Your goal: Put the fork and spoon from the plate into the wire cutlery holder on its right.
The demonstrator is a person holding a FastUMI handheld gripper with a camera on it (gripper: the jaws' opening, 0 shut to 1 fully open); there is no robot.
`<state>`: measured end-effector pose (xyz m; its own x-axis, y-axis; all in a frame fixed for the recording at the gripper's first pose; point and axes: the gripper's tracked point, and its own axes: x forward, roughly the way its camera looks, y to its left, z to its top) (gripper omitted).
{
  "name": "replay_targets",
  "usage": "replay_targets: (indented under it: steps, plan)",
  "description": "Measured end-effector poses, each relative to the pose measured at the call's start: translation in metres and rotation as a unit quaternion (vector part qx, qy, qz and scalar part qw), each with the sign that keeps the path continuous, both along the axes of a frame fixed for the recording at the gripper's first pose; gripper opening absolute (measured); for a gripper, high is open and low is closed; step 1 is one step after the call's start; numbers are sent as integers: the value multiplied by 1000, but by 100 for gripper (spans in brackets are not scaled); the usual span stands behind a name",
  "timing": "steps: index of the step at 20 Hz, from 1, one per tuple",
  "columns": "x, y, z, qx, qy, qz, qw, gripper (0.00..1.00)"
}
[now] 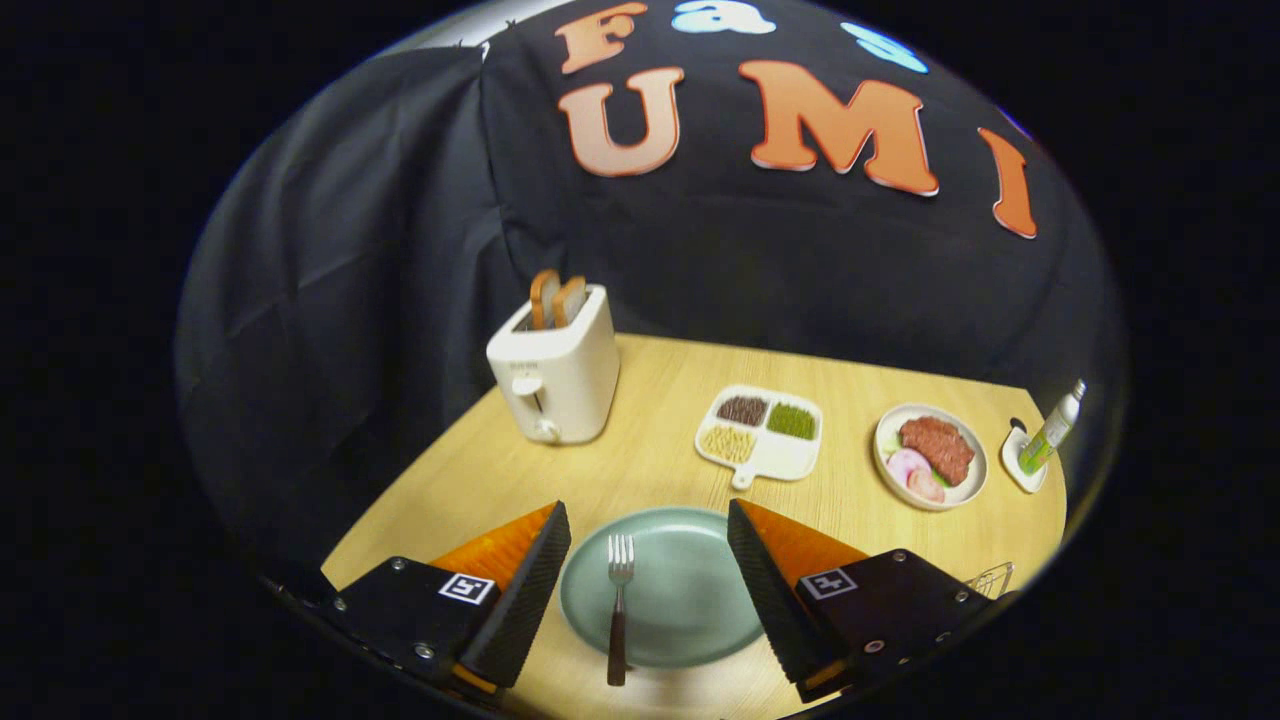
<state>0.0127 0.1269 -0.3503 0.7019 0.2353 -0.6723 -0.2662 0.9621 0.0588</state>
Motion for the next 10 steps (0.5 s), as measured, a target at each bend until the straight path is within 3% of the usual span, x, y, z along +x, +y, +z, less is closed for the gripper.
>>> replay_targets:
  steps: [4, 10]
  plan:
    - [-18, 3, -55, -42, 111, 30, 992, 94]
    - [-47, 28, -103, -64, 237, 76, 966, 86]
